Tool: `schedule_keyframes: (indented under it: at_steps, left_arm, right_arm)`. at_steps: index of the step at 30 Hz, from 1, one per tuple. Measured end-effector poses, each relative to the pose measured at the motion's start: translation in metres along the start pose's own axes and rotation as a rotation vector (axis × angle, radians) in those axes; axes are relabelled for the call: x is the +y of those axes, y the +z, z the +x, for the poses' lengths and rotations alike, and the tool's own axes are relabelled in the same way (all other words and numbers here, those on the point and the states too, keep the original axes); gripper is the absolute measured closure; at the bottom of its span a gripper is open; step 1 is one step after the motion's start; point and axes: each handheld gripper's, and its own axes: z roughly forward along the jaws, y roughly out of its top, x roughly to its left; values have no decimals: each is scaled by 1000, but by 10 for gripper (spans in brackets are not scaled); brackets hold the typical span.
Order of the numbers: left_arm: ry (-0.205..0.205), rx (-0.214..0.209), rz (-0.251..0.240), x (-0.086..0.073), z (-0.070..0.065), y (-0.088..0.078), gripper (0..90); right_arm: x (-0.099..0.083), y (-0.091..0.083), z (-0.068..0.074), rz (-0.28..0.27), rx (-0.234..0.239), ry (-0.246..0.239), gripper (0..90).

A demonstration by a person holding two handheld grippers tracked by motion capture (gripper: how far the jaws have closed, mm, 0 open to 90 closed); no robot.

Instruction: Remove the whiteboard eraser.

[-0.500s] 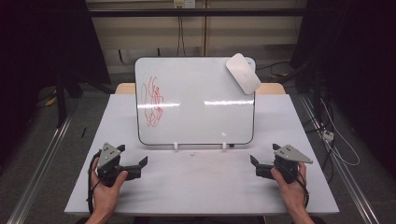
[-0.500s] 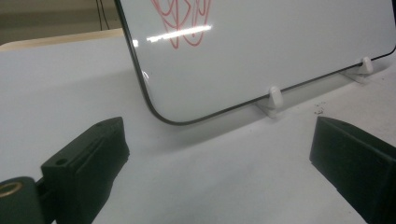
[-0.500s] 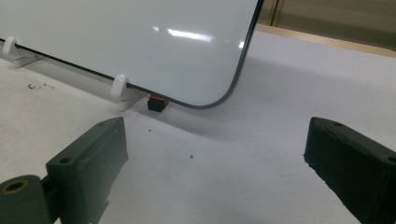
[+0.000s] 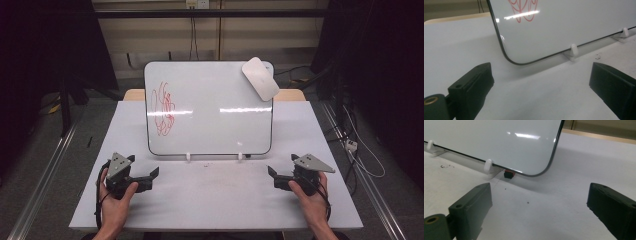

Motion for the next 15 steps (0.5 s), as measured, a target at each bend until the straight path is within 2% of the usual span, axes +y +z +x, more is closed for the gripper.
schedule_keyframes:
  at_steps: [7, 11, 15]
  left_arm:
    - [-5, -6, -4, 1, 2, 0, 49]
    - [0, -5, 1, 1, 3, 0, 49]
    - [-6, -3, -7, 0, 3, -2, 49]
  right_arm:
    - [4, 2, 1, 5, -30, -7, 72]
    - [6, 3, 1, 8, -27, -9, 60]
    - [12, 4, 2, 20, -5, -24, 66]
